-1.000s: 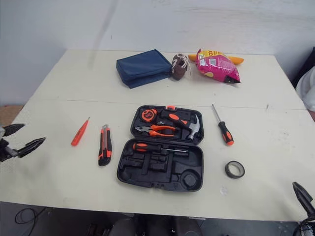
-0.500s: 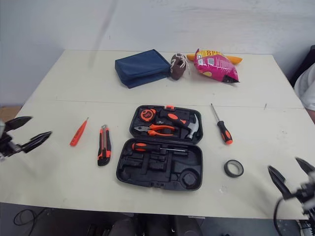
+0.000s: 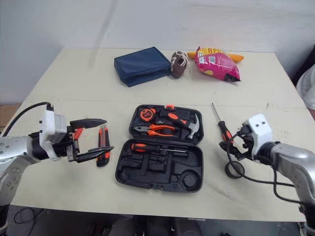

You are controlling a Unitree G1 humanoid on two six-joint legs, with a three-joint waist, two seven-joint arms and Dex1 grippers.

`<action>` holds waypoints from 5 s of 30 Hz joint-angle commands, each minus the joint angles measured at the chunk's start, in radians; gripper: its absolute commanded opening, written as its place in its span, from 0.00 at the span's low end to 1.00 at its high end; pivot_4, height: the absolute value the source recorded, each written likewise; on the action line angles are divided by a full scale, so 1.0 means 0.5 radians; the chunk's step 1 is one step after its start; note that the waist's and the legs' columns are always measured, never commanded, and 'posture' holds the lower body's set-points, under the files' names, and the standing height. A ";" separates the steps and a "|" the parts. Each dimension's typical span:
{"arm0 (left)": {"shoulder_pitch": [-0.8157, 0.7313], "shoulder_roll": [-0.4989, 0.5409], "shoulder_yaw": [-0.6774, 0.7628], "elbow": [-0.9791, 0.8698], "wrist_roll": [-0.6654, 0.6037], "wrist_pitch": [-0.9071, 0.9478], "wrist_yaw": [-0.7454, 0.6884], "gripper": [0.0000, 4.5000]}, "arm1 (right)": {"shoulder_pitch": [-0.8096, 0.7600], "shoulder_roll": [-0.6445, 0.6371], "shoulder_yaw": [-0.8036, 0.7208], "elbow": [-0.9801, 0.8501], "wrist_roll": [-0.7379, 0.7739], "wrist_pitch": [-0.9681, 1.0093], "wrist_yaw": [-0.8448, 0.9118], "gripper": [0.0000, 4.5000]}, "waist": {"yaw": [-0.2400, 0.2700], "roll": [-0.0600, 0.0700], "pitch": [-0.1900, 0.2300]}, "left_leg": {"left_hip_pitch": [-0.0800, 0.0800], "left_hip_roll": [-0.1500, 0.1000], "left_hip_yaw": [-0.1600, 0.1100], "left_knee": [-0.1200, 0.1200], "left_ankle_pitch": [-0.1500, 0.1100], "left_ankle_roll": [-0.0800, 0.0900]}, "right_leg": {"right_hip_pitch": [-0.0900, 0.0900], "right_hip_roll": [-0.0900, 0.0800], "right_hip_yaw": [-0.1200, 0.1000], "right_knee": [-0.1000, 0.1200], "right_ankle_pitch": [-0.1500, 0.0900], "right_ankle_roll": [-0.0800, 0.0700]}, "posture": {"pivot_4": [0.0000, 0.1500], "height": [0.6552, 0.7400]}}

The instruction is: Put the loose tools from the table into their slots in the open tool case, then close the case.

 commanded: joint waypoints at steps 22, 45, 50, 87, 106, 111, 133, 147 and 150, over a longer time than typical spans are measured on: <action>0.060 -0.071 -0.102 -0.267 -0.010 -0.015 0.041 1.00 | -0.502 0.246 0.198 0.770 -0.442 -0.195 0.025 0.23 | -0.007 -0.017 -0.011 | -0.003 0.001 0.002 0.012 0.006 0.005 | 0.001 0.002 0.006 0.001 0.010 0.006 | 1.00 1.00; 0.319 0.075 0.296 -0.152 -0.175 -0.025 -0.198 1.00 | -0.844 -0.044 0.640 0.121 -0.403 -0.972 1.430 0.23 | -0.048 0.003 0.002 | -0.007 0.004 0.005 0.008 0.007 0.004 | -0.004 0.005 0.008 -0.002 0.010 0.005 | 1.00 1.00; 0.602 0.073 0.456 -0.127 -0.147 -0.052 -0.298 1.00 | -0.842 -0.045 0.835 -0.039 -0.453 -0.883 1.553 0.23 | -0.050 0.002 0.002 | -0.006 0.003 0.005 0.009 0.006 0.005 | -0.004 0.003 0.008 -0.001 0.010 0.005 | 1.00 1.00; 0.820 0.014 0.509 -0.206 -0.068 -0.150 -0.239 1.00 | -0.719 0.012 1.256 -0.187 -0.875 -0.432 1.404 0.23 | -0.050 -0.002 0.001 | -0.006 0.002 0.003 0.010 0.002 0.009 | -0.004 -0.003 0.000 0.000 0.008 -0.002 | 1.00 1.00; 0.824 0.000 0.510 -0.216 -0.075 -0.147 -0.224 1.00 | -0.795 -0.142 1.111 -0.123 -0.821 -0.612 1.598 0.74 | -0.054 -0.004 0.000 | -0.005 0.002 0.002 0.010 0.002 0.009 | -0.003 -0.003 -0.002 0.000 0.008 -0.002 | 1.00 1.00; 0.816 -0.002 0.503 -0.221 -0.079 -0.142 -0.215 1.00 | -0.810 -0.157 0.997 -0.057 -0.681 -0.744 1.760 0.74 | -0.051 -0.003 0.000 | -0.006 0.002 0.002 0.010 0.002 0.009 | -0.003 -0.003 -0.002 0.000 0.008 -0.002 | 1.00 1.00; 0.703 0.030 0.427 -0.216 -0.056 -0.114 -0.172 1.00 | -0.422 0.615 0.967 0.497 -0.782 -1.652 1.446 0.01 | -0.051 -0.009 -0.002 | -0.005 0.001 0.001 0.012 0.002 0.009 | -0.001 -0.002 -0.002 0.003 0.008 -0.001 | 1.00 1.00; 0.729 0.044 0.422 -0.262 -0.048 -0.073 -0.147 1.00 | -0.480 0.573 1.192 0.538 -1.061 -1.329 1.299 0.01 | -0.049 -0.041 -0.029 | 0.034 0.002 -0.002 0.006 -0.006 0.015 | 0.037 -0.005 -0.006 -0.001 0.007 -0.010 | 1.00 1.00; 0.728 0.037 0.423 -0.271 -0.048 -0.072 -0.138 1.00 | -0.478 0.622 1.109 0.486 -0.892 -1.423 1.383 0.01 | -0.049 -0.042 -0.030 | 0.033 0.003 -0.002 0.006 -0.006 0.015 | 0.037 -0.006 -0.009 0.000 0.007 -0.013 | 1.00 1.00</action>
